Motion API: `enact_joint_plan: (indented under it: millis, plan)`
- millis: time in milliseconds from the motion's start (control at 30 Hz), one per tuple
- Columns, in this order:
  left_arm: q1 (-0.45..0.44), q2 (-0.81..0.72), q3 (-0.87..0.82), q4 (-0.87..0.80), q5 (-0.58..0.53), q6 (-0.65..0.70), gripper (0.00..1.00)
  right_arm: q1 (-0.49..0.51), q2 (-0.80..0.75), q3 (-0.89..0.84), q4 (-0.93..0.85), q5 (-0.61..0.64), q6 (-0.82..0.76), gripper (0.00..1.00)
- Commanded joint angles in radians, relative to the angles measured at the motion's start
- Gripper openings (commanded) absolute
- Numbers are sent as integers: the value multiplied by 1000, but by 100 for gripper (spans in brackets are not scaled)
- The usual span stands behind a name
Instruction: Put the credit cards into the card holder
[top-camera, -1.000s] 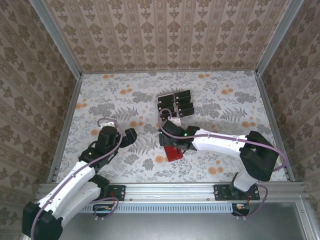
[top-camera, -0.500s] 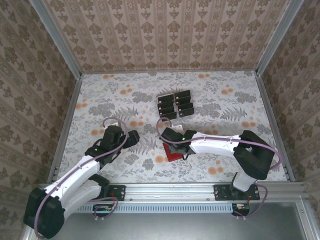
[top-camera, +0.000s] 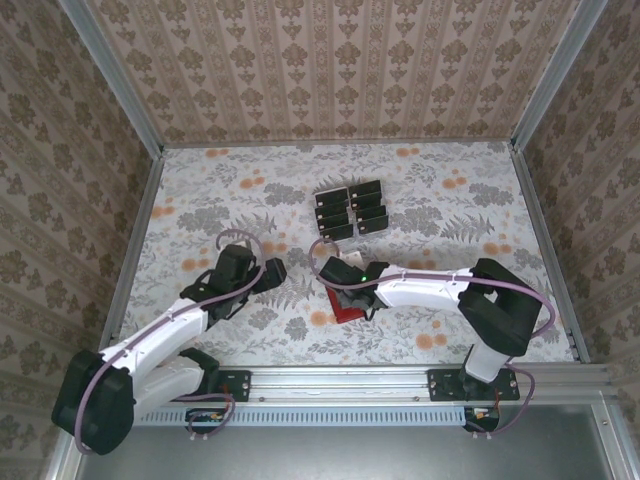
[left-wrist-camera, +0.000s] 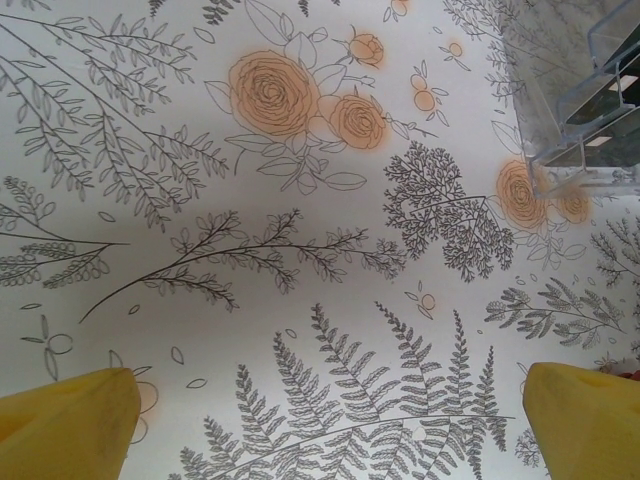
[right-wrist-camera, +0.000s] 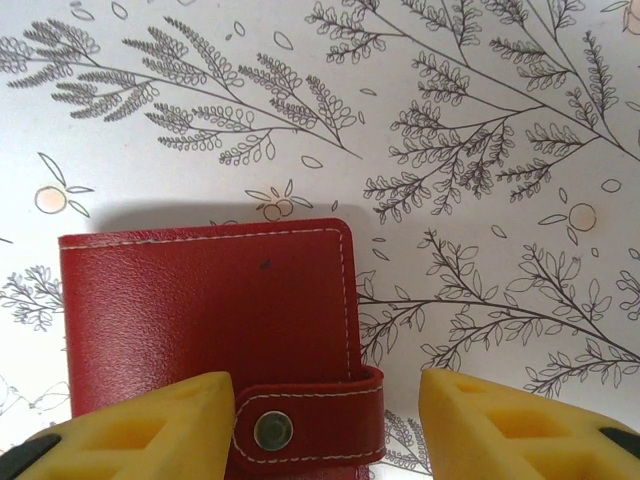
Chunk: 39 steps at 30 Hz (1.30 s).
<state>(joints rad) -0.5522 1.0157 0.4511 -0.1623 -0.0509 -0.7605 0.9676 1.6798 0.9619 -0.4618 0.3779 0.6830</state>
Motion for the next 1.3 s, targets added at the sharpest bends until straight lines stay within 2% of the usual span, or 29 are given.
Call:
enact_joint_plan:
  millis: [0, 200, 467, 733, 1267]
  plan:
    - [-15, 13, 42, 19, 4, -12, 100, 5, 15, -24, 13, -1, -14, 52]
    - [-28, 38, 57, 17, -6, -16, 100, 4, 40, -33, 21, 3, -17, 49]
    - [-41, 55, 70, 8, -17, -14, 100, 3, -29, -36, 25, -32, -19, 55]
    - [-48, 63, 75, 3, -27, -12, 100, 4, -88, -31, 14, -55, -34, 56]
    - [-63, 73, 84, -6, -36, -16, 100, 2, 5, -45, 44, -84, -64, 53]
